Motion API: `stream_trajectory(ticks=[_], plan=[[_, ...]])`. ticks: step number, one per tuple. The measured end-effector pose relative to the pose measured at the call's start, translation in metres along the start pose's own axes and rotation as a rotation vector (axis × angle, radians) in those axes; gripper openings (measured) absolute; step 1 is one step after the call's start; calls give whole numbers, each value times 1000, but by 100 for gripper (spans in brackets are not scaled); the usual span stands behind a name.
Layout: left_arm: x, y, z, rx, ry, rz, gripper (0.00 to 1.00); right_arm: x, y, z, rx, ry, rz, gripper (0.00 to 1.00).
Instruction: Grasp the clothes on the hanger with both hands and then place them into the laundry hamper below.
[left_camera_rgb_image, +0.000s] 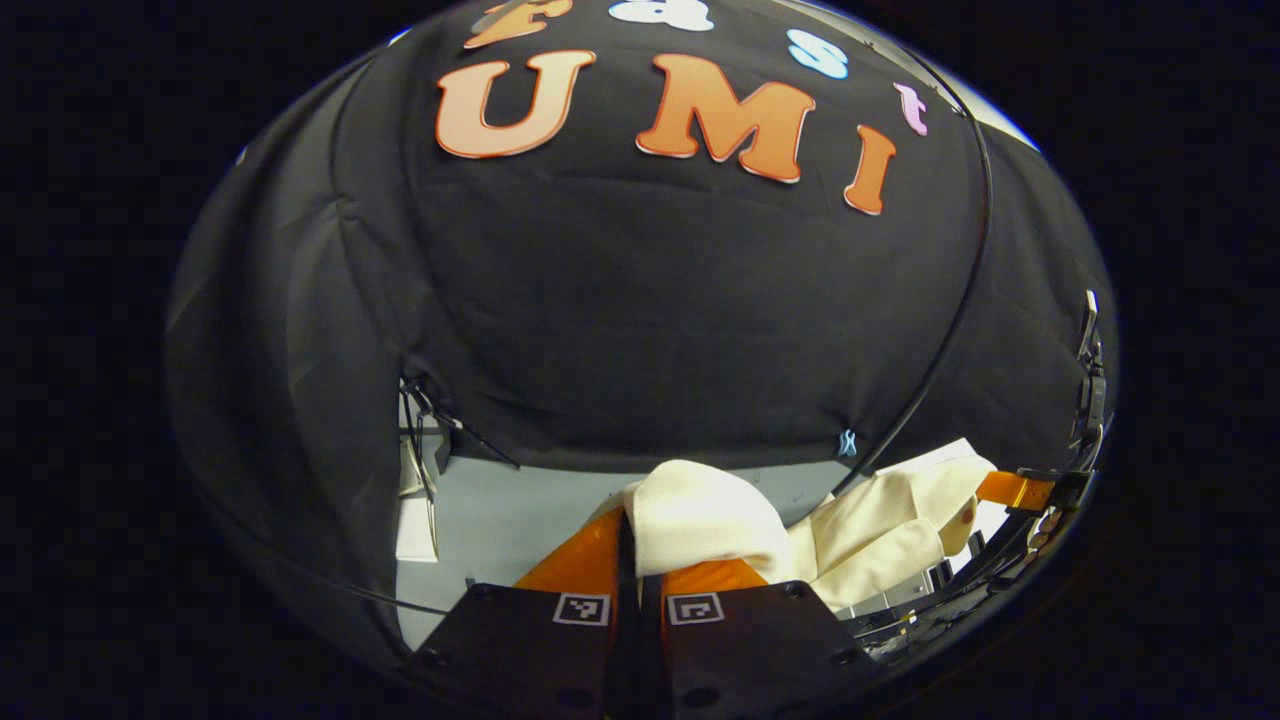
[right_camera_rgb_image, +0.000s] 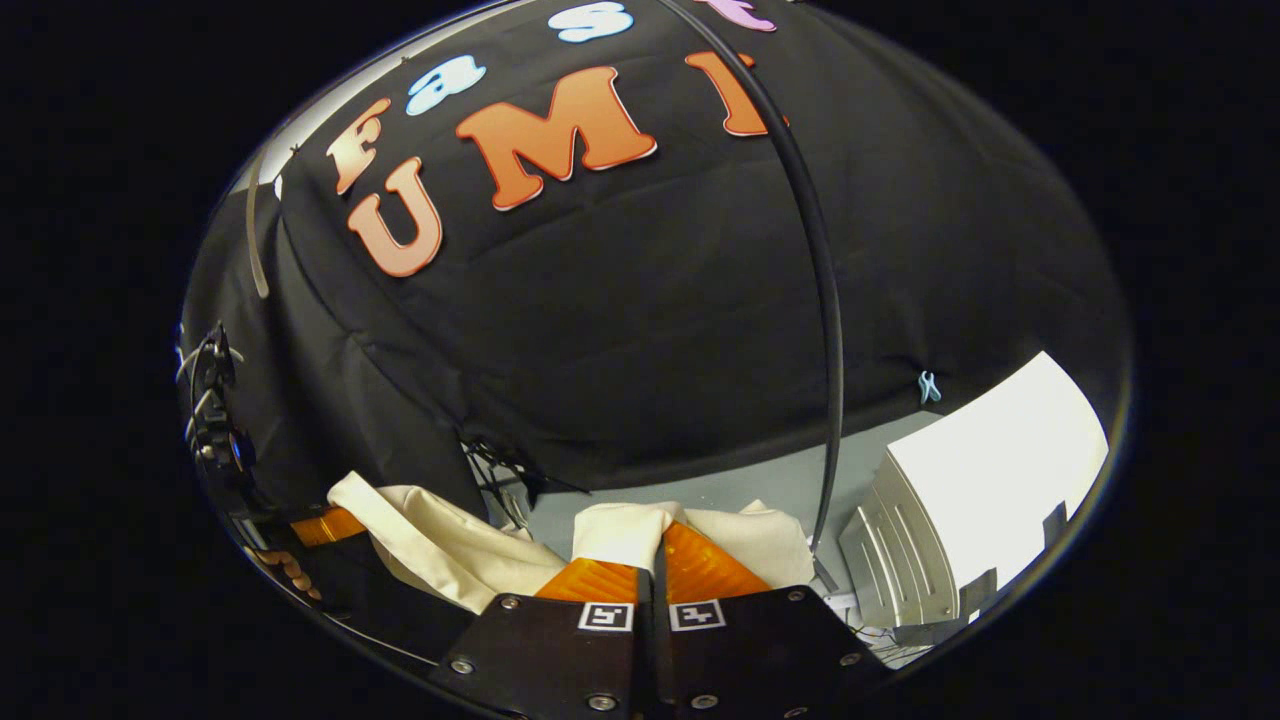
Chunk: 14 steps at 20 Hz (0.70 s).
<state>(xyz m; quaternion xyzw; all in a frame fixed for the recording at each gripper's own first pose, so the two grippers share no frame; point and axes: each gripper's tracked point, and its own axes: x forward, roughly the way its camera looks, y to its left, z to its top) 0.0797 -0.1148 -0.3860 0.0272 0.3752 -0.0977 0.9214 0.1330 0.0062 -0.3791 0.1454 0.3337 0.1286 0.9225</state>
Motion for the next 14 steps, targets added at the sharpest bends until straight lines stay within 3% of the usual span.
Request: stream_trajectory(ticks=[7,14], plan=[[27,-40,-53,28,143,-33,7,20,-17,-69,0,120,-66,0],[49,-64,-103,48,296,-33,7,28,-31,-105,9,194,-133,0]])
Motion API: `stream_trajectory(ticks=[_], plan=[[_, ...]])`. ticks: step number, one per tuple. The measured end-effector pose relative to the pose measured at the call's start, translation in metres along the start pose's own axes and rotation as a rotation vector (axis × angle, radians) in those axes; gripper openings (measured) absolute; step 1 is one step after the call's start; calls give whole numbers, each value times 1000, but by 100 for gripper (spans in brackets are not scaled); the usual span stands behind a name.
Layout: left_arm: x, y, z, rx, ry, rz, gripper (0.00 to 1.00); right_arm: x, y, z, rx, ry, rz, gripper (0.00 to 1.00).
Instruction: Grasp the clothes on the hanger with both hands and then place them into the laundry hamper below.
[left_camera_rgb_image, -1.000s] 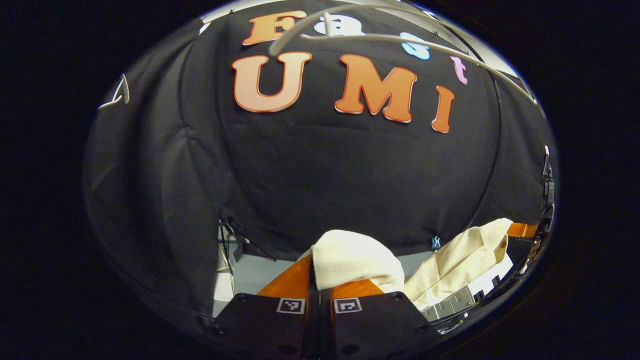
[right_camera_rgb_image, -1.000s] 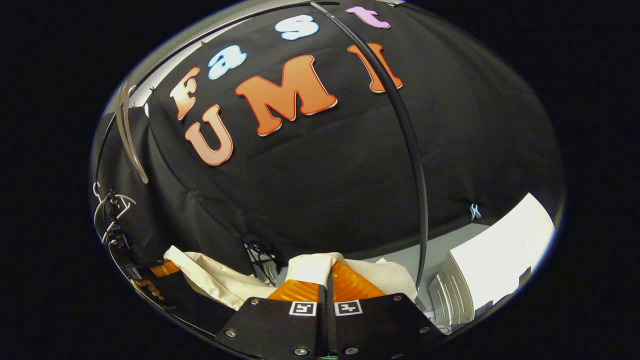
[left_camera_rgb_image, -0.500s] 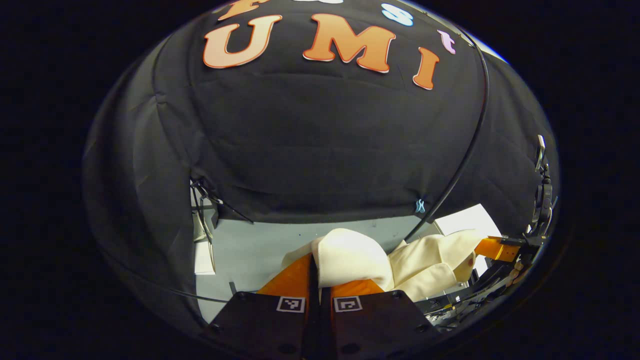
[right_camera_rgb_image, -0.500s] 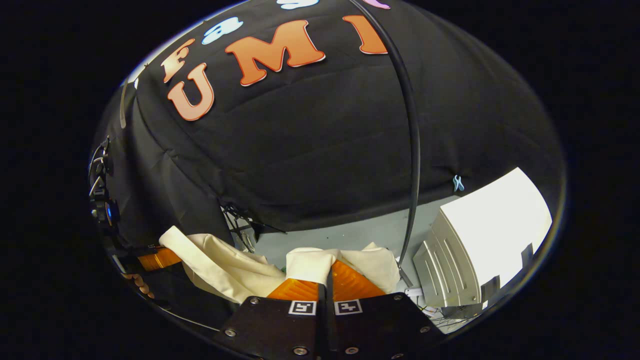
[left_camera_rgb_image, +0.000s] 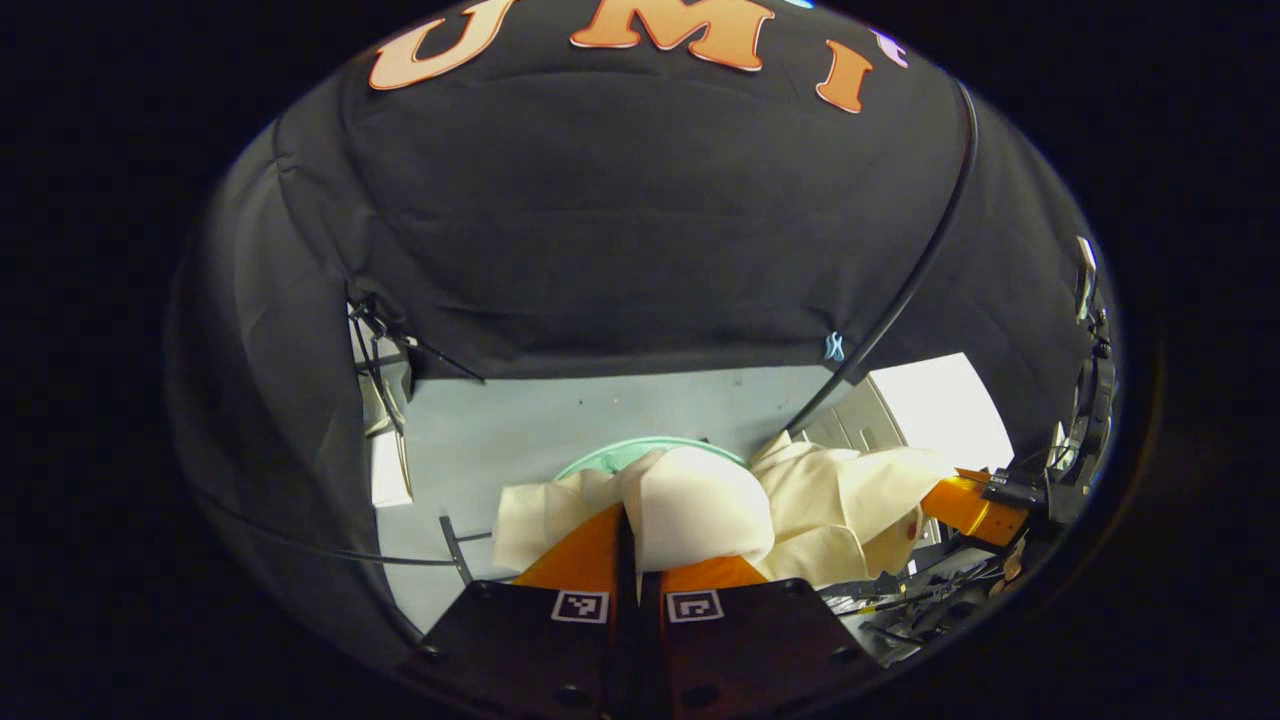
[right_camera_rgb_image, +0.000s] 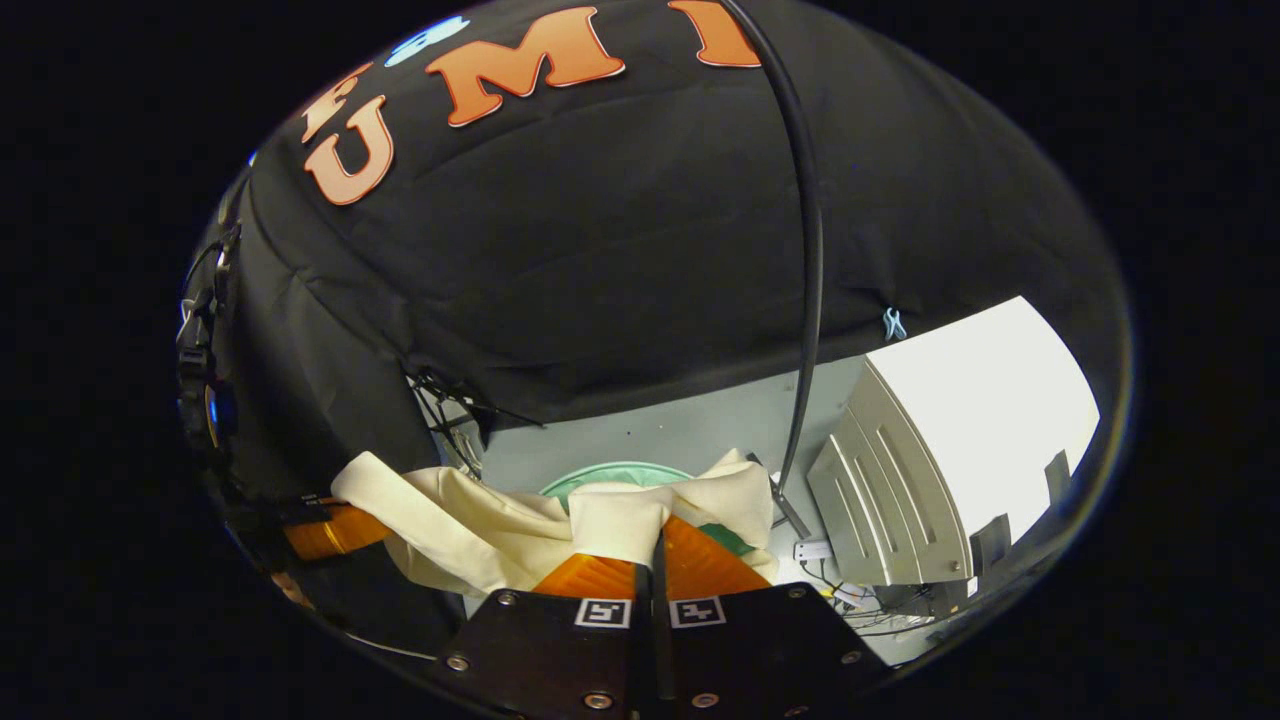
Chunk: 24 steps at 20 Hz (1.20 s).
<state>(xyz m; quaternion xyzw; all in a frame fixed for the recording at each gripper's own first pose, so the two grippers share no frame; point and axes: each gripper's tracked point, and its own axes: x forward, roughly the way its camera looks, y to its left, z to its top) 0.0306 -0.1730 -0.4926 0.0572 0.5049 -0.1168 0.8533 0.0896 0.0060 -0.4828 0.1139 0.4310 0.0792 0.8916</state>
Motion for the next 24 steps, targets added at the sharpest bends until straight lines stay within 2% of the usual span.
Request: stream_trajectory(ticks=[5,7,10,11,12,13,14,15,16,18,19,20,21,22,24], plan=[[11,-11,-9,33,39,1,10,3,-16,-16,4,40,-31,6],[11,-12,-11,29,48,12,25,4,-22,-19,13,53,-38,8],[8,-12,-14,17,61,29,26,2,-23,-12,17,45,-39,11],[8,-13,-12,10,60,27,31,1,-25,-11,7,45,-42,12],[6,-12,-10,2,58,24,40,-2,-27,-10,-4,46,-46,18],[5,-10,-9,-4,53,27,34,-4,-28,-9,-12,48,-49,21],[0,-5,-7,-7,45,48,47,-6,-28,-8,-16,48,-52,27],[-4,-2,-4,-14,35,49,46,-9,-29,-6,-13,50,-51,40],[-8,-1,-3,-21,30,52,62,-14,-30,-4,4,43,-56,40],[-17,6,-1,-40,9,69,92,-20,-32,7,38,13,-65,51],[-21,14,4,-51,-12,97,88,-25,-36,13,35,1,-78,64],[-29,24,9,-64,-34,124,92,-30,-44,21,19,-12,-97,72],[-36,30,12,-85,-53,140,100,-36,-49,27,-2,-24,-106,88],[-45,37,16,-107,-71,150,100,-39,-49,37,-23,-37,-108,94],[-65,54,31,-123,-126,179,100,-52,-52,57,-62,-72,-101,94]])
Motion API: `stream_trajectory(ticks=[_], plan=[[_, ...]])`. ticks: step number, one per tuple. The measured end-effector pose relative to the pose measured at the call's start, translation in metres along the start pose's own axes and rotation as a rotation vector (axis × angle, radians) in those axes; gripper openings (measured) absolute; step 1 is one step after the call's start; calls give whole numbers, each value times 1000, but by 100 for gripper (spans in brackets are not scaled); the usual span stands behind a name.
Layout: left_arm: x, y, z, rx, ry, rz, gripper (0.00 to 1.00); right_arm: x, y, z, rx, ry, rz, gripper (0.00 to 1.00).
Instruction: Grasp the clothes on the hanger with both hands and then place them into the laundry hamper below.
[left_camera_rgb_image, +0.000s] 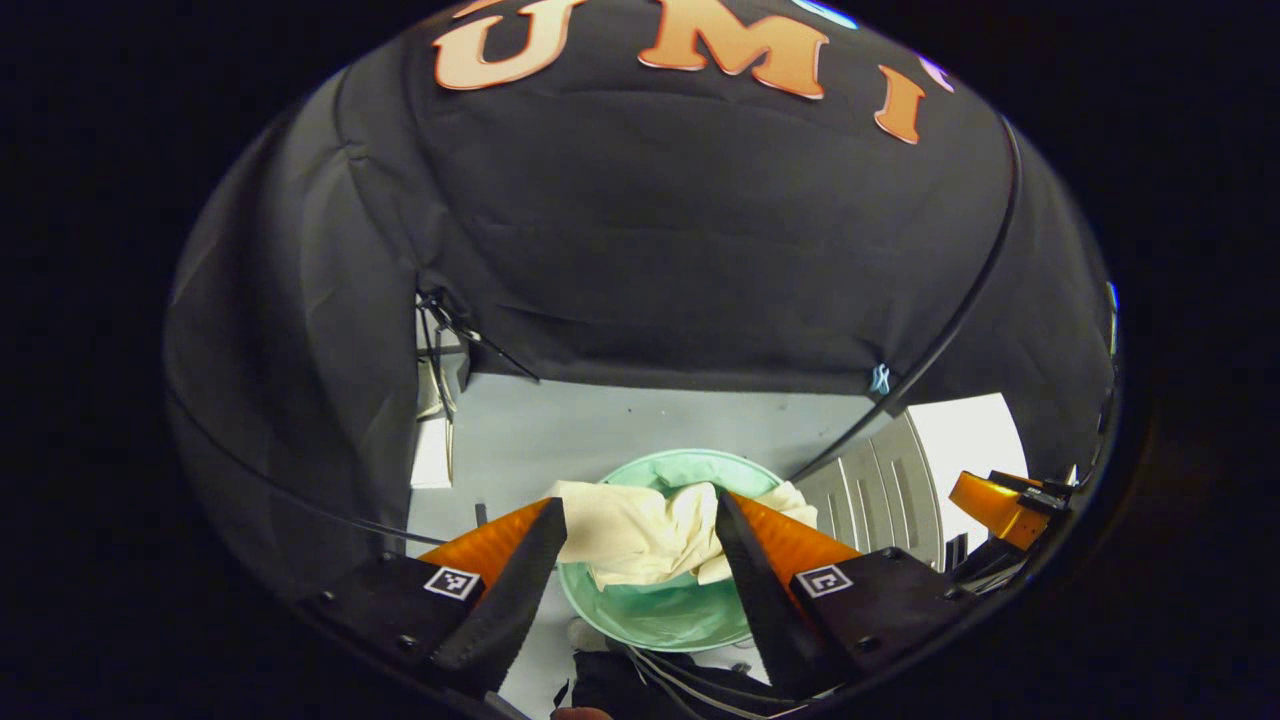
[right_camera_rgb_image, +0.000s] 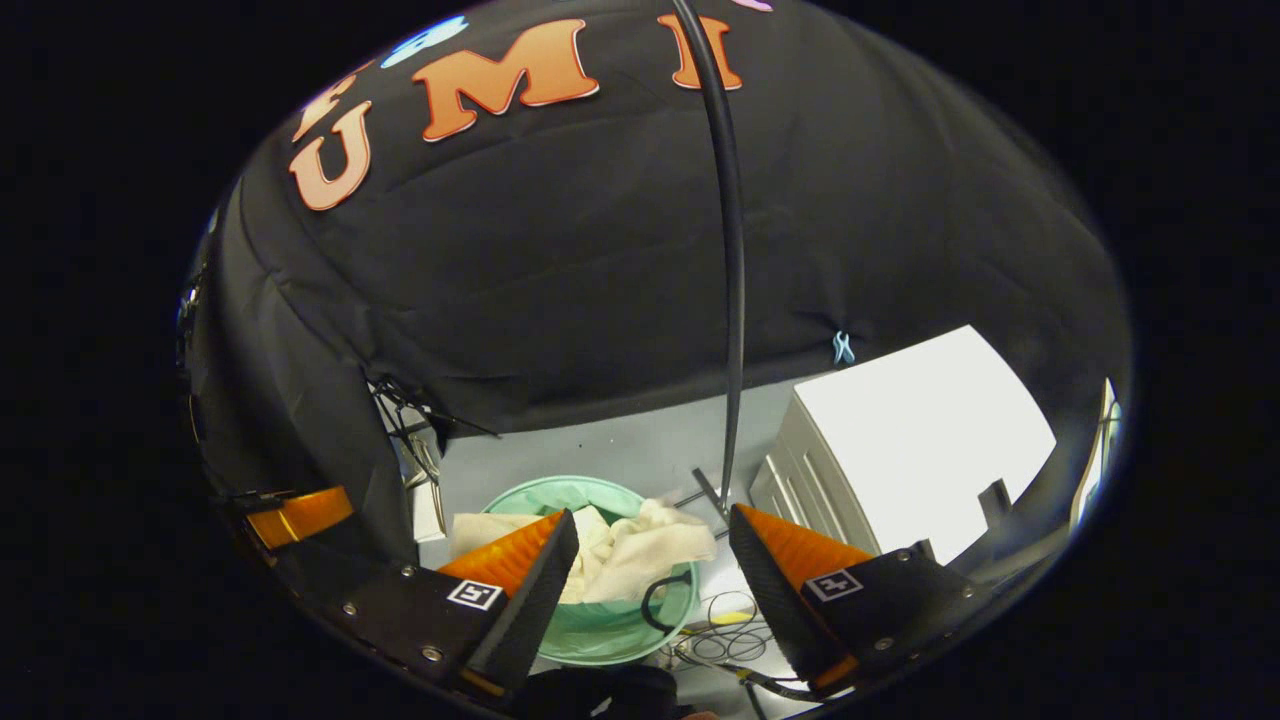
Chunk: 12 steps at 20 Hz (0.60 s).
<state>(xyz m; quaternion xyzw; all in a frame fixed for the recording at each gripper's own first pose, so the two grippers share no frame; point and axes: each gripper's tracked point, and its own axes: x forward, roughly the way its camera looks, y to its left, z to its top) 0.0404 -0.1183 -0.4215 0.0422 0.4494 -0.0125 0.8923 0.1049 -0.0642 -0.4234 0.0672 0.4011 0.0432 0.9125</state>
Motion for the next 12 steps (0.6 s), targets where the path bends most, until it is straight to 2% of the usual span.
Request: stream_trajectory(ticks=[4,7,12], plan=[[-44,40,51,-53,-144,67,98,-26,-22,61,-70,-110,-22,94],[-86,70,100,-79,-280,113,98,-54,-32,110,-67,-211,-29,94],[-160,94,182,-29,-518,173,98,-118,-48,193,-60,-396,-47,94]])
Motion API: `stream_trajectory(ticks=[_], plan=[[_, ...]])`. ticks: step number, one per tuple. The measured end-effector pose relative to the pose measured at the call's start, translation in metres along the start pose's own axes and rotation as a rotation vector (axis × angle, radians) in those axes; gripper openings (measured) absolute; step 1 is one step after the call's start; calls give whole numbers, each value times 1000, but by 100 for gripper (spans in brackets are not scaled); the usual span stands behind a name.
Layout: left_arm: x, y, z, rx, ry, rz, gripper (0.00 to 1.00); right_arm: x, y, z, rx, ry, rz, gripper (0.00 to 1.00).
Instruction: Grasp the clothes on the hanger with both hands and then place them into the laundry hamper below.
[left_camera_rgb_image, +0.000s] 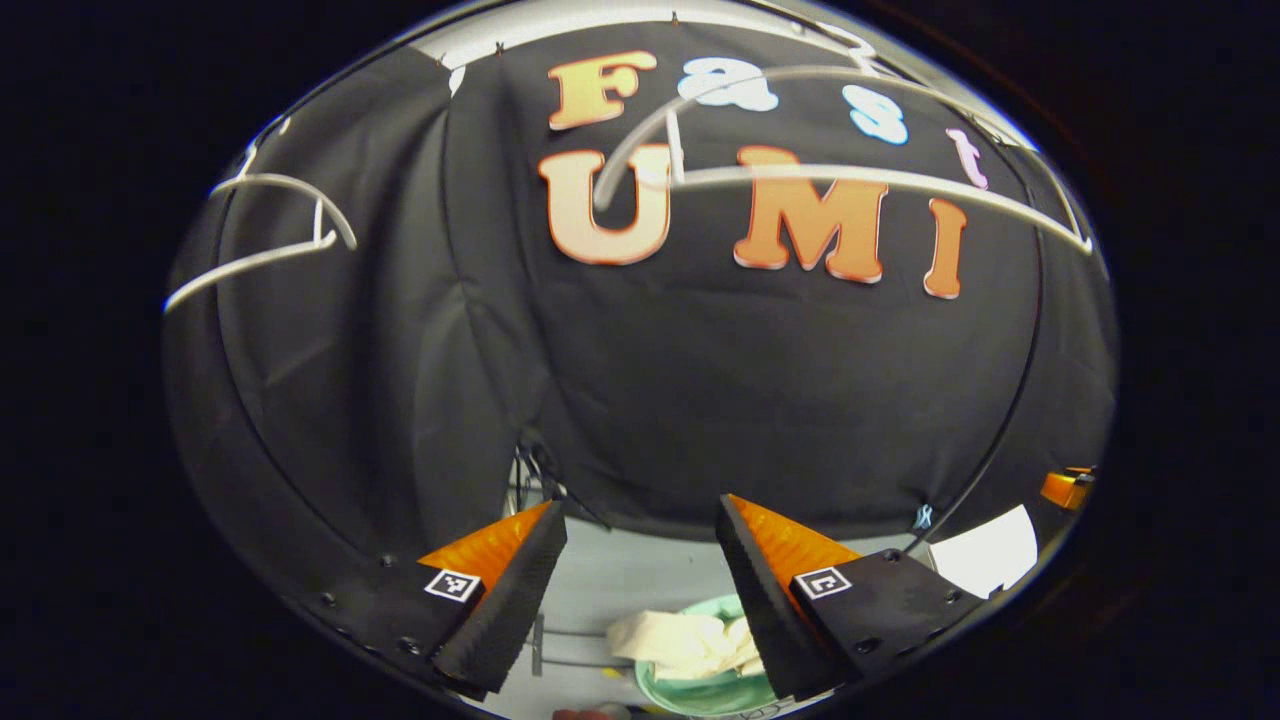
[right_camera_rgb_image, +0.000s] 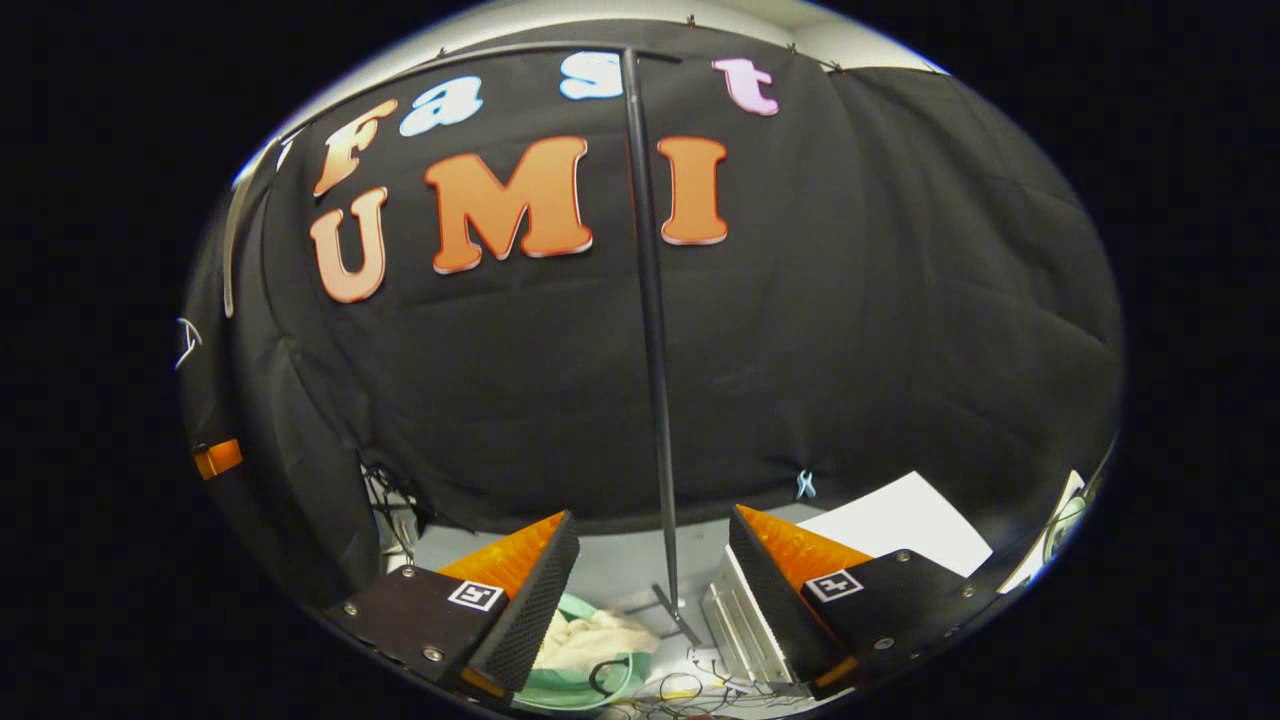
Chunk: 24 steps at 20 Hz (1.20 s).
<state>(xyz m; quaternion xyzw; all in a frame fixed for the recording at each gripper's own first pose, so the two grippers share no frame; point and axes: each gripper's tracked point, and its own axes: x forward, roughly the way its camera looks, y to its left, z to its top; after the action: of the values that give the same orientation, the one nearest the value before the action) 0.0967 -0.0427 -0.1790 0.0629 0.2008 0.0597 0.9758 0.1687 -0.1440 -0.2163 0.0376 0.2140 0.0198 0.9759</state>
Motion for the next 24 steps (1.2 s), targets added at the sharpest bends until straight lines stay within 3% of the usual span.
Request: stream_trajectory(ticks=[4,9,11,12,13,14,16,17,18,24], plan=[[-14,2,75,-21,-147,3,98,-29,-5,78,5,-148,-9,94],[-42,5,153,-55,-293,-14,98,-80,-8,147,32,-303,6,93],[-53,9,174,-77,-325,-24,99,-93,-3,161,37,-339,11,93],[-58,9,183,-78,-342,-28,98,-99,-3,167,31,-352,6,100],[-67,12,192,-75,-358,-26,100,-106,-5,170,22,-367,-1,93],[-70,14,198,-67,-362,-19,95,-110,-6,174,15,-378,-5,93],[-76,18,204,-55,-373,-8,95,-117,-7,180,7,-398,-5,93],[-79,17,207,-54,-383,-8,95,-120,-7,181,6,-404,-3,100],[-82,17,207,-55,-387,-7,95,-122,-7,181,5,-408,-2,93],[-88,21,210,-73,-400,10,95,-130,-11,184,-16,-407,-2,93]])
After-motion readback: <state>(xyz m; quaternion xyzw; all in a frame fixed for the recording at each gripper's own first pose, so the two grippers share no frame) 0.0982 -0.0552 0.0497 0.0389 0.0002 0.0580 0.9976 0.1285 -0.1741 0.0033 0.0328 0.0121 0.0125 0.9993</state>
